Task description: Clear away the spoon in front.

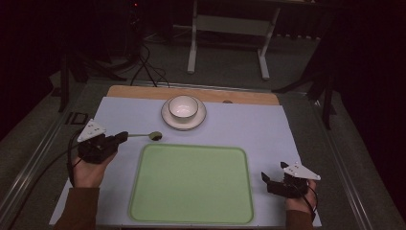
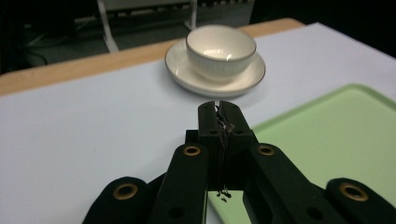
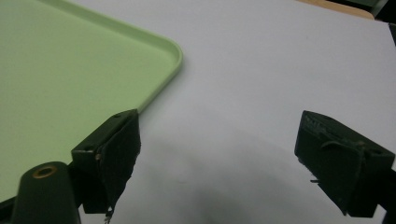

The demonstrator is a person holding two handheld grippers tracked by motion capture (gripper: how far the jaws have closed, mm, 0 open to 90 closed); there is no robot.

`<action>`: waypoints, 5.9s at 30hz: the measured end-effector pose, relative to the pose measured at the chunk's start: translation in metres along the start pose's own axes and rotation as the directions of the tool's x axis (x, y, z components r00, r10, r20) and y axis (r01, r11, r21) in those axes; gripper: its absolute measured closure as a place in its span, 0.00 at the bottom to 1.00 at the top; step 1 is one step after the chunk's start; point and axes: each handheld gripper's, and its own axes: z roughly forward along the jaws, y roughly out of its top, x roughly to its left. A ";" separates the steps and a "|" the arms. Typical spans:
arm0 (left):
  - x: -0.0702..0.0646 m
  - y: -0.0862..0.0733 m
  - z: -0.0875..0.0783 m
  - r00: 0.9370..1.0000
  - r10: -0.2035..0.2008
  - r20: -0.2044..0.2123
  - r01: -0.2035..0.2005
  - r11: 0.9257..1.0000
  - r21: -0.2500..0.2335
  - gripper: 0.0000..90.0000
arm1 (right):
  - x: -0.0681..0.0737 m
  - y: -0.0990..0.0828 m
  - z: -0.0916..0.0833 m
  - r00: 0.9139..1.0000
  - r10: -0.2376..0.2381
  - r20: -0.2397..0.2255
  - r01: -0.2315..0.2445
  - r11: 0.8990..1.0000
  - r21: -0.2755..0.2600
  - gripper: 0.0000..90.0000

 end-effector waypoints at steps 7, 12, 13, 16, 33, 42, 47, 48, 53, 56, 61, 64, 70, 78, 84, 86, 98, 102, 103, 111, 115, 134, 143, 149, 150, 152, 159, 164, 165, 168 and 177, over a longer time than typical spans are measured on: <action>0.006 -0.004 0.003 1.000 -0.024 0.000 0.024 0.999 0.024 0.99 | -0.001 -0.004 -0.008 1.000 0.016 0.021 -0.016 1.000 -0.006 0.16; 0.007 -0.003 0.005 1.000 -0.014 0.002 0.014 1.000 0.022 0.99 | -0.002 -0.007 -0.011 0.999 0.022 0.031 -0.022 1.000 0.001 0.16; 0.007 -0.003 0.006 1.000 -0.013 0.002 0.013 1.000 0.022 0.99 | -0.002 -0.007 -0.011 0.999 0.023 0.032 -0.023 1.000 0.002 0.16; 0.007 -0.002 0.007 1.000 -0.012 -0.001 0.012 1.000 0.024 0.99 | -0.002 -0.008 -0.011 0.999 0.024 0.035 -0.024 1.000 0.004 0.16; 0.002 0.008 0.011 0.999 -0.032 -0.023 0.034 0.995 0.093 0.99 | -0.005 -0.016 -0.022 0.998 0.043 0.053 -0.042 0.999 -0.012 0.16; -0.002 0.009 0.004 0.999 -0.034 -0.015 0.036 0.989 0.141 0.99 | -0.003 -0.015 -0.021 0.998 0.031 0.048 -0.031 0.999 -0.007 0.16; 0.000 0.007 0.014 0.998 -0.034 -0.058 0.041 0.991 0.129 0.97 | -0.003 -0.014 -0.020 0.999 0.029 0.046 -0.028 1.000 -0.008 0.16; 0.000 0.009 0.018 0.998 -0.026 -0.063 0.032 0.995 0.095 0.97 | -0.003 -0.014 -0.020 0.998 0.030 0.047 -0.030 1.000 -0.007 0.16; 0.005 0.013 0.028 0.999 -0.024 -0.046 0.024 1.000 0.006 0.97 | -0.004 -0.014 -0.019 0.998 0.032 0.049 -0.031 0.999 -0.007 0.16; 0.006 0.017 0.041 0.999 -0.014 -0.042 0.011 0.997 -0.074 0.97 | -0.004 -0.014 -0.018 0.998 0.031 0.049 -0.031 1.000 -0.005 0.16; 0.012 0.025 0.055 0.998 -0.054 -0.011 0.053 0.992 -0.113 0.98 | -0.004 -0.014 -0.018 0.998 0.028 0.048 -0.028 1.000 -0.004 0.16; 0.016 0.029 0.058 0.996 -0.087 0.015 0.089 0.990 -0.112 0.99 | -0.004 -0.014 -0.018 0.998 0.030 0.048 -0.029 1.000 -0.004 0.16; 0.012 0.034 0.047 0.995 -0.094 0.035 0.097 0.988 -0.121 0.99 | -0.005 -0.014 -0.019 0.998 0.034 0.048 -0.033 0.999 -0.005 0.16; 0.010 0.035 0.033 0.996 -0.079 0.036 0.083 0.989 -0.119 0.99 | -0.004 -0.014 -0.018 0.999 0.028 0.047 -0.028 1.000 -0.005 0.16; 0.006 0.036 0.019 0.997 -0.061 0.041 0.066 0.991 -0.120 0.99 | -0.004 -0.014 -0.018 0.999 0.029 0.045 -0.029 1.000 -0.004 0.16; 0.004 0.037 0.016 0.998 -0.043 0.048 0.048 0.994 -0.099 0.99 | -0.004 -0.014 -0.018 0.999 0.028 0.046 -0.028 1.000 -0.005 0.16; -0.004 0.038 0.006 0.996 -0.002 0.092 0.007 0.998 -0.056 0.99 | -0.003 -0.013 -0.018 0.999 0.025 0.042 -0.024 1.000 -0.014 0.16; -0.004 0.034 0.006 0.993 -0.004 0.118 0.009 0.999 -0.042 0.99 | -0.003 -0.013 -0.019 0.999 0.022 0.041 -0.021 1.000 -0.020 0.16; -0.004 0.033 0.006 0.992 -0.007 0.122 0.011 0.999 -0.037 0.99 | -0.003 -0.013 -0.019 0.999 0.019 0.041 -0.018 1.000 -0.021 0.16; -0.003 0.024 -0.001 0.986 -0.025 0.167 0.025 1.000 0.002 0.99 | 0.000 -0.011 -0.022 1.000 0.002 0.018 -0.001 0.998 -0.058 0.16; -0.003 0.018 -0.003 0.983 -0.039 0.180 0.035 0.999 0.025 0.99 | 0.001 -0.011 -0.023 1.000 -0.009 0.014 0.010 0.997 -0.070 0.16; -0.004 -0.002 -0.001 0.936 -0.112 0.333 0.067 0.988 0.141 0.98 | 0.003 -0.009 -0.027 1.000 -0.015 0.000 0.015 0.990 -0.139 0.16; 0.007 -0.024 0.019 0.934 -0.113 0.340 0.079 0.990 0.113 0.93 | 0.004 -0.008 -0.025 1.000 -0.021 -0.005 0.020 0.991 -0.133 0.16; 0.006 -0.028 0.030 0.936 -0.102 0.336 0.058 0.988 0.140 0.91 | 0.004 -0.008 -0.024 1.000 -0.025 -0.004 0.025 0.991 -0.133 0.16; 0.006 -0.028 0.031 0.937 -0.101 0.334 0.055 0.988 0.143 0.91 | 0.004 -0.008 -0.024 1.000 -0.025 -0.003 0.024 0.991 -0.132 0.16; 0.006 -0.029 0.036 0.935 -0.105 0.339 0.057 0.987 0.148 0.90 | 0.004 -0.008 -0.024 1.000 -0.027 -0.001 0.026 0.991 -0.133 0.16; 0.009 -0.039 0.056 0.910 -0.143 0.389 0.084 0.983 0.166 0.89 | 0.003 -0.008 -0.024 1.000 -0.026 0.005 0.026 0.990 -0.141 0.16; 0.009 -0.043 0.067 0.911 -0.146 0.387 0.077 0.979 0.188 0.87 | 0.003 -0.008 -0.024 1.000 -0.029 0.003 0.030 0.990 -0.140 0.16; 0.008 -0.044 0.069 0.909 -0.145 0.390 0.074 0.979 0.192 0.86 | 0.003 -0.008 -0.024 1.000 -0.030 0.003 0.030 0.990 -0.141 0.16; 0.005 -0.047 0.074 0.895 -0.138 0.425 0.056 0.978 0.201 0.86 | 0.004 -0.007 -0.024 0.999 -0.034 0.003 0.034 0.989 -0.142 0.16; -0.003 -0.051 0.082 0.910 -0.073 0.408 -0.028 0.971 0.236 0.82 | 0.004 -0.007 -0.023 0.999 -0.039 0.006 0.039 0.989 -0.143 0.16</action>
